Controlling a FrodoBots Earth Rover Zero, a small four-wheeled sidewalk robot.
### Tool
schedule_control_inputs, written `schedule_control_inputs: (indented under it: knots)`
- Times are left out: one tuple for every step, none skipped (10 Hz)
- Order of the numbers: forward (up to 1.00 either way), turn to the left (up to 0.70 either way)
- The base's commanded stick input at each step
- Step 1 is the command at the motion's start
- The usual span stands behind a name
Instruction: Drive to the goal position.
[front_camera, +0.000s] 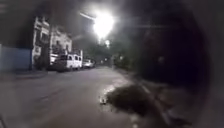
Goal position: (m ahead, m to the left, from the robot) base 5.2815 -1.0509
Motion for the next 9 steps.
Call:
schedule_control_inputs:
  knots:
    - [0.50, 0.00]
    - [0.50, 0.00]
    - [0.50, 0.00]
    - [0.50, 0.00]
    - [0.50, 0.00]
    - [0.50, 0.00]
    - [0.50, 0.00]
    - [0.50, 0.00]
    - [0.50, 0.00]
